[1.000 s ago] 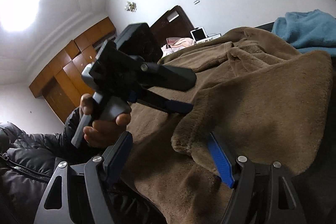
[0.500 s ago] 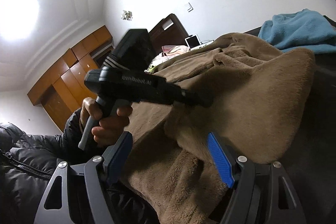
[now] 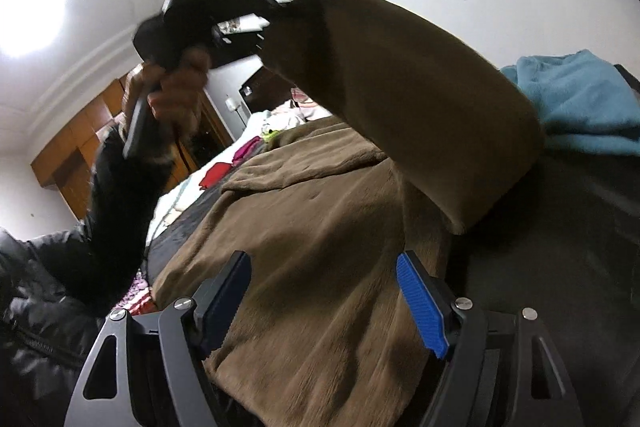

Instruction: Fold clothes

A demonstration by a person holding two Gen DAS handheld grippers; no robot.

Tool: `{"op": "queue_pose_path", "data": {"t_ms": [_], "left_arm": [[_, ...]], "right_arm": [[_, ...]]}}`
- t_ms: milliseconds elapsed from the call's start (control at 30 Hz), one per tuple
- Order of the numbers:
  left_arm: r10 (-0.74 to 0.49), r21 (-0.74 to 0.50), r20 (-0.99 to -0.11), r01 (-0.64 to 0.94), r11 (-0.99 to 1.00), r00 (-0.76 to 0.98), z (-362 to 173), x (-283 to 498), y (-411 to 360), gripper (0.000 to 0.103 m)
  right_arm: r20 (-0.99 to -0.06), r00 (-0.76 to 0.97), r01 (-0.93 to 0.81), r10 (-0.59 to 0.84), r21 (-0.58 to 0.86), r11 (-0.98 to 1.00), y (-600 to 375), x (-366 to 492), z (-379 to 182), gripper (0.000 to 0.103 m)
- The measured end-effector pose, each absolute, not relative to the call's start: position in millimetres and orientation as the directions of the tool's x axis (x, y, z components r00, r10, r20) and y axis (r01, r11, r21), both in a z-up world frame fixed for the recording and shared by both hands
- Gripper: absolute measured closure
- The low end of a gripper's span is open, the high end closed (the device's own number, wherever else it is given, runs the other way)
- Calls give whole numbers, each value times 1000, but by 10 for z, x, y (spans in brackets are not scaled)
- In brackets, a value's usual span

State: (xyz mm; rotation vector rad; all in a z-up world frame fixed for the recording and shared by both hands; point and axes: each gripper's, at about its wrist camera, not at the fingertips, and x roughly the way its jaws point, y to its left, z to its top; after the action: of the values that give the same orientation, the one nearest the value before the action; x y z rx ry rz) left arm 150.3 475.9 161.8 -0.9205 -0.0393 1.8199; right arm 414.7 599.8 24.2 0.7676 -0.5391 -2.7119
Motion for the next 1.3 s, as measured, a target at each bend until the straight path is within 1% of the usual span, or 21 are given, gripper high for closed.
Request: {"op": "queue_pose_path", "data": {"t_ms": [100, 267, 433, 600, 667, 767, 900, 1000, 1133, 1200, 1233, 1300], "left_arm": [[803, -419, -554, -760, -497, -220, 1753, 1204, 4582, 85], [765, -429, -546, -669, -606, -342, 1763, 681, 4048, 85], [717, -442, -572, -587, -678, -398, 1589, 307, 3527, 85], [652, -410, -624, -530, -742, -431, 1311, 159, 3167, 85], [620, -403, -643, -489, -774, -450, 1166, 81, 2961, 85], [579, -404, -678, -429, -808, -452, 933, -6, 2780, 85], [557, -412, -706, -386, -826, -437, 716, -53, 2593, 85], [543, -414, -726, -362, -835, -421, 573, -58, 2496, 85], [512, -401, -776, -338, -852, -368, 307, -148, 2438, 83], [506, -395, -798, -350, -850, -327, 170, -184, 2456, 83], [495, -383, -815, -361, -850, -302, 85, -198, 2498, 80], [462, -345, -836, -370, -863, -297, 6, -214, 2553, 79]], "right_arm": [[-469, -810, 153, -351, 409, -900, 5980, 3933, 250, 26], [-502, -786, 160, -361, 398, -903, 5933, 3587, 244, 26], [-535, -756, 176, -377, 388, -905, 5862, 3247, 245, 26], [-582, -687, 249, -436, 375, -893, 5631, 2950, 298, 26], [-619, -653, 274, -436, 343, -898, 5509, 2823, 304, 20], [-671, -606, 300, -428, 306, -904, 5360, 2593, 294, 20], [-702, -562, 317, -437, 305, -898, 5302, 2267, 265, 20], [-739, -552, 242, -387, 302, -922, 5435, 2045, 141, 20], [-767, -554, 114, -325, 317, -941, 5781, 1957, 4, 20], [-769, -562, 94, -303, 304, -948, 5857, 2020, 49, 20], [-774, -563, 95, -291, 289, -953, 5865, 2048, 82, 20], [-781, -565, 98, -266, 257, -962, 5880, 2105, 148, 20]]}}
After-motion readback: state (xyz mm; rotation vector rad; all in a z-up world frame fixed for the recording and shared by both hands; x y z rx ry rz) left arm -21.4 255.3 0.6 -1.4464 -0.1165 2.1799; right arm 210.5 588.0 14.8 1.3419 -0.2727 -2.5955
